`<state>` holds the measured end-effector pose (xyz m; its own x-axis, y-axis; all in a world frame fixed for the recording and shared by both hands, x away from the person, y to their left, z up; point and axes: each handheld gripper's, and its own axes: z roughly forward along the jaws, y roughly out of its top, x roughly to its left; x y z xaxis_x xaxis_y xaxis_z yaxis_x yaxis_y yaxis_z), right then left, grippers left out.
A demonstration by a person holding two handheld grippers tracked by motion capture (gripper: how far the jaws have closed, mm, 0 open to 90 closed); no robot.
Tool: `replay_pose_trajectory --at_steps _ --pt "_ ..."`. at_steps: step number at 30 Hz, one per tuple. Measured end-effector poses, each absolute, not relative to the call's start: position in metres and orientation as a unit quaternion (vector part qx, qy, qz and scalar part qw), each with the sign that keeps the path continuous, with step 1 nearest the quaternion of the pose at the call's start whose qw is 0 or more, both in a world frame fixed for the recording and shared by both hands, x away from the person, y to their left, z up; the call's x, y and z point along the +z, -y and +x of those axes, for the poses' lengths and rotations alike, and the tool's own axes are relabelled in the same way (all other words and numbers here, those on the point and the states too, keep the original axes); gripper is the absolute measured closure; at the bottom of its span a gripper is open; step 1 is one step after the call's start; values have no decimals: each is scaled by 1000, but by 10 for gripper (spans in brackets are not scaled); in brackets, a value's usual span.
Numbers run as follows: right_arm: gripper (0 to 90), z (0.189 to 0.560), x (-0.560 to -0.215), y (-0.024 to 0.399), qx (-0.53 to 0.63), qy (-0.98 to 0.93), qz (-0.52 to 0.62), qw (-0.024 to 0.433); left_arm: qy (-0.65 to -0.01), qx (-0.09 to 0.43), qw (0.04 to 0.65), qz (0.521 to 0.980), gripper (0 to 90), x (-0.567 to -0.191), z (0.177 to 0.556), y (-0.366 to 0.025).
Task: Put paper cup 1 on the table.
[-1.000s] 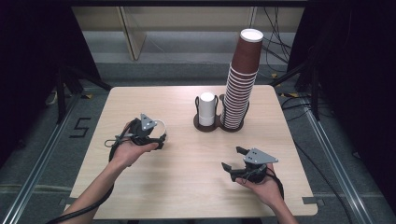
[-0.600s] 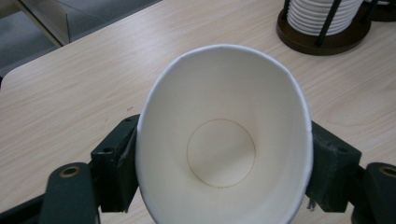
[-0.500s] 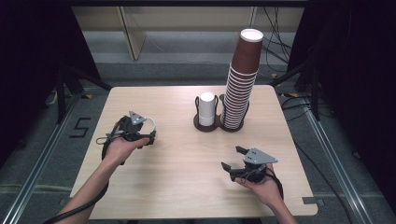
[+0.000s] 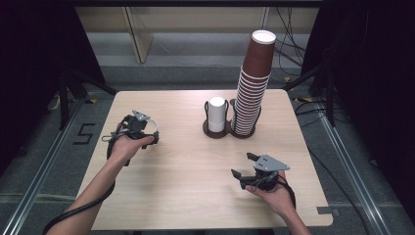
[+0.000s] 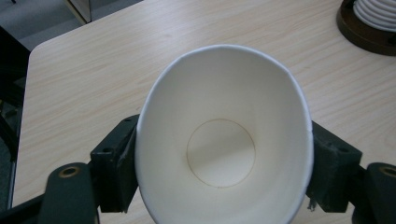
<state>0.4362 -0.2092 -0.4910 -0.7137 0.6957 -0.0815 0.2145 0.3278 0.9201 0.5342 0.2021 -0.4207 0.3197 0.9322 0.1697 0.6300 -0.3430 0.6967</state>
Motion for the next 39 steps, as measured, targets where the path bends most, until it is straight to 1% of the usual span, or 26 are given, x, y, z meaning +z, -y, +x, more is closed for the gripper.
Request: replay_pose_trajectory --at_steps 6,12,14,21,24,25,28,32,36,39 --pt "170 436 -491 206 500 -780 299 227 -530 288 250 757 239 -422 547 -210" --pt "170 437 -493 206 501 -779 298 230 -542 291 233 753 237 -423 560 -216" --pt "170 437 -492 207 499 -779 295 239 -548 291 233 749 236 -425 564 -217" --pt "170 435 -491 207 497 -781 300 231 -558 278 222 749 232 -433 574 -219" --pt "170 435 -491 207 497 -780 302 229 -571 264 223 745 230 -436 578 -220" --pt "170 437 -491 208 497 -783 288 238 -573 261 222 744 229 -437 579 -221" --pt "170 435 -491 207 497 -782 297 231 -578 258 223 741 224 -439 582 -221" --pt "169 435 -491 206 497 -781 300 229 -576 254 223 744 217 -439 585 -222" --pt "164 436 -491 207 495 -783 293 237 -580 248 227 742 202 -441 588 -223" --pt "161 435 -491 206 496 -780 304 230 -574 248 234 744 180 -444 589 -223"
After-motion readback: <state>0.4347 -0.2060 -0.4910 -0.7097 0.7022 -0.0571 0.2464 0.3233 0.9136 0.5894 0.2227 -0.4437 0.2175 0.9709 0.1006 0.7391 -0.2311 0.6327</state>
